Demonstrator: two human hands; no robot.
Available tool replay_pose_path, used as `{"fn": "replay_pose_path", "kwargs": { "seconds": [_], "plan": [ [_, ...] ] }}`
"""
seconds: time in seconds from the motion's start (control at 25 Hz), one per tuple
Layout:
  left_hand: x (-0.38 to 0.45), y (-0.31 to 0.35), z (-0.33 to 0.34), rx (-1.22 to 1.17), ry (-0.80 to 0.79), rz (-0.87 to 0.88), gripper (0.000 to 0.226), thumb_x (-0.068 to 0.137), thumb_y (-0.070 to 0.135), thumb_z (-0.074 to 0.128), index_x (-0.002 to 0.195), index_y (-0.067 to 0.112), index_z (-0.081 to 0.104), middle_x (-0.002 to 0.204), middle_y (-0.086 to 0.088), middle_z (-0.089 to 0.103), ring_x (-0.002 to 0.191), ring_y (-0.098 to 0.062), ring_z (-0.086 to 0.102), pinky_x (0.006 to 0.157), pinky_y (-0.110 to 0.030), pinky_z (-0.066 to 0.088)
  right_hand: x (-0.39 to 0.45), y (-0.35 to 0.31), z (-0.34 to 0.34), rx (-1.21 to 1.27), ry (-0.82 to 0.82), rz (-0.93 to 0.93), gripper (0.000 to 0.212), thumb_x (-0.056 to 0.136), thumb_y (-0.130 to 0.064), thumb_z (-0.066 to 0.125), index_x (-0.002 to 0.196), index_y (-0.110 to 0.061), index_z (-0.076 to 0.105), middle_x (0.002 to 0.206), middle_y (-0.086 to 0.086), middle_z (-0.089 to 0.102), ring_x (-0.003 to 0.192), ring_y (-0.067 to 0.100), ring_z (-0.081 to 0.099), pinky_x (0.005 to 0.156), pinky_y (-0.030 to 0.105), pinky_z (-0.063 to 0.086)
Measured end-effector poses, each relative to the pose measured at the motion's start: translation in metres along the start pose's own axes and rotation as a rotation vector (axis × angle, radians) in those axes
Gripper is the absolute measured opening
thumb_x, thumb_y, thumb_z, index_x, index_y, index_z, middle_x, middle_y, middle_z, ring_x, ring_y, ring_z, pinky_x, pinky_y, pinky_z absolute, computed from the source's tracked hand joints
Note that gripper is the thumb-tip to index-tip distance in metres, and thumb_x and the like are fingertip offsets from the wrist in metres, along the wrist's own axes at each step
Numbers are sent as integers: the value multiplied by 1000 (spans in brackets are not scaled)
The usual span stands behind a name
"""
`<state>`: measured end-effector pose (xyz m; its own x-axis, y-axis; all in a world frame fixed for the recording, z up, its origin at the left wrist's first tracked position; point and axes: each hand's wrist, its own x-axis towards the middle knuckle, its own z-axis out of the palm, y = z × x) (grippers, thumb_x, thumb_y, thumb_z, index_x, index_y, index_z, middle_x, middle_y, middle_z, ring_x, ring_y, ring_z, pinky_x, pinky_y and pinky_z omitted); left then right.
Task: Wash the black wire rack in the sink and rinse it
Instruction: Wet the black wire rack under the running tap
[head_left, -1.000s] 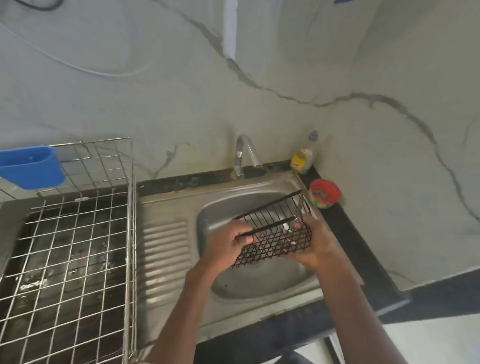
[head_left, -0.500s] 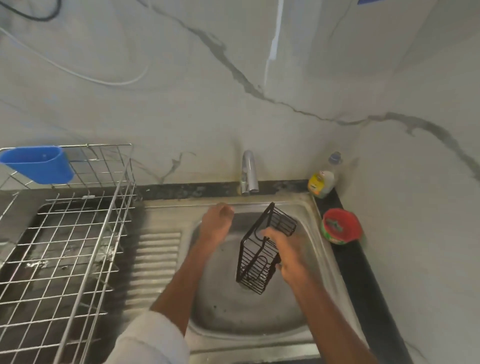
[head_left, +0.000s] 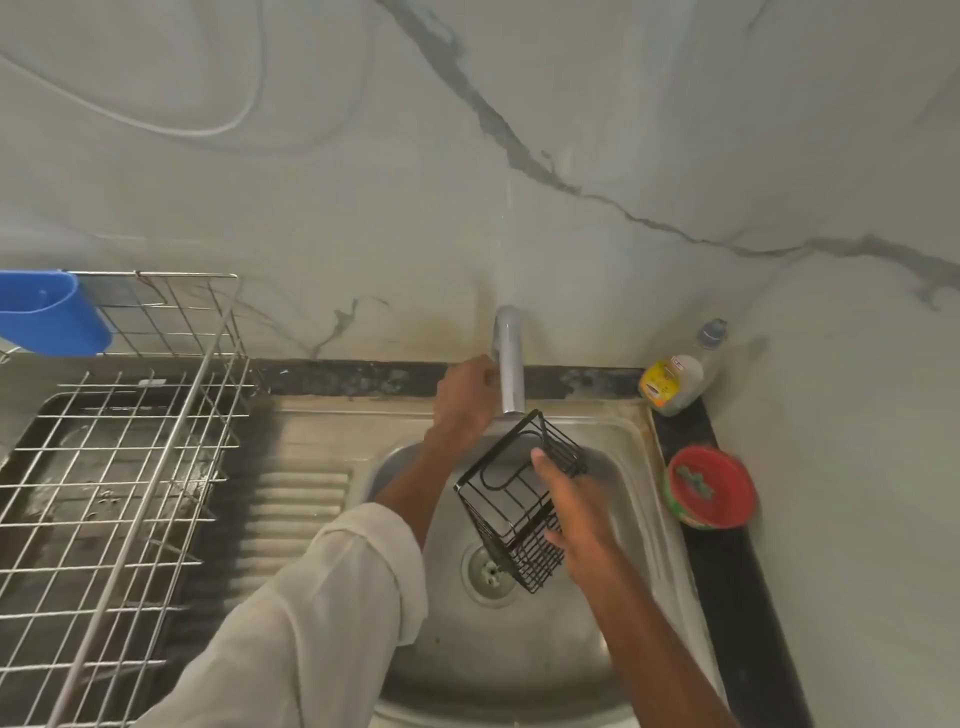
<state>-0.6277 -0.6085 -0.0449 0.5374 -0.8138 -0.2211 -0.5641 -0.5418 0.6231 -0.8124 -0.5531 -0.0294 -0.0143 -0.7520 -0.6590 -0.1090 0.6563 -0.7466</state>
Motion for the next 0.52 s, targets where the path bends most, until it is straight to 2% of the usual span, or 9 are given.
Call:
{"fn": "replay_pose_path", "kwargs": {
  "seconds": [0.08, 0.16, 0.24, 0.32, 0.44, 0.48, 0.52],
  "plan": [
    [4, -19, 4, -215, -6, -208, 21, 105, 22, 61, 101, 8, 76, 86, -4, 75, 85, -27, 72, 77, -40, 59, 13, 0, -2, 45, -5, 102, 60, 82, -49, 83, 130, -18, 64, 129, 2, 61, 116, 24, 53, 94, 49, 57],
    [-6, -40, 4, -424, 9, -373, 34, 105, 41, 63, 112, 10, 77, 96, -8, 80, 93, -26, 76, 92, -43, 61, 14, -1, -3, 123, -23, 183, 54, 85, -42, 83, 129, -17, 63, 131, 6, 56, 121, 29, 50, 88, 50, 60],
    [-34, -56, 0, -579, 70, -360, 36, 107, 44, 60, 117, 12, 72, 104, -8, 79, 100, -26, 75, 98, -45, 58, 11, 2, -2, 223, -24, 241, 58, 83, -41, 84, 130, -15, 62, 135, 11, 51, 125, 36, 49, 74, 47, 63],
    [-76, -69, 0, -711, 66, -313, 33, 109, 49, 55, 110, 21, 72, 106, -4, 77, 104, -25, 72, 98, -48, 57, 5, 6, 1, 318, -24, 279, 55, 85, -40, 82, 129, -11, 63, 133, 12, 49, 126, 38, 48, 68, 46, 61],
    [-129, -79, 7, -702, -16, -212, 24, 105, 60, 55, 104, 40, 67, 111, 11, 72, 110, -17, 69, 97, -43, 54, -5, 13, 4, 517, 32, 314, 39, 95, -35, 70, 120, -6, 62, 127, 17, 52, 107, 35, 52, 67, 48, 57],
    [-138, -78, 10, -668, -69, -153, 19, 104, 59, 57, 110, 42, 65, 114, 14, 70, 110, -12, 68, 95, -37, 51, -6, 16, 3, 581, 59, 313, 38, 98, -37, 65, 120, -7, 61, 129, 17, 54, 101, 34, 52, 65, 47, 58],
    [-144, -75, 10, -625, -117, -102, 25, 104, 58, 58, 122, 42, 64, 122, 14, 69, 113, -8, 66, 94, -32, 47, -8, 20, 2, 627, 93, 308, 40, 100, -40, 61, 125, -8, 61, 132, 17, 54, 97, 35, 52, 65, 47, 58]
  ]
}}
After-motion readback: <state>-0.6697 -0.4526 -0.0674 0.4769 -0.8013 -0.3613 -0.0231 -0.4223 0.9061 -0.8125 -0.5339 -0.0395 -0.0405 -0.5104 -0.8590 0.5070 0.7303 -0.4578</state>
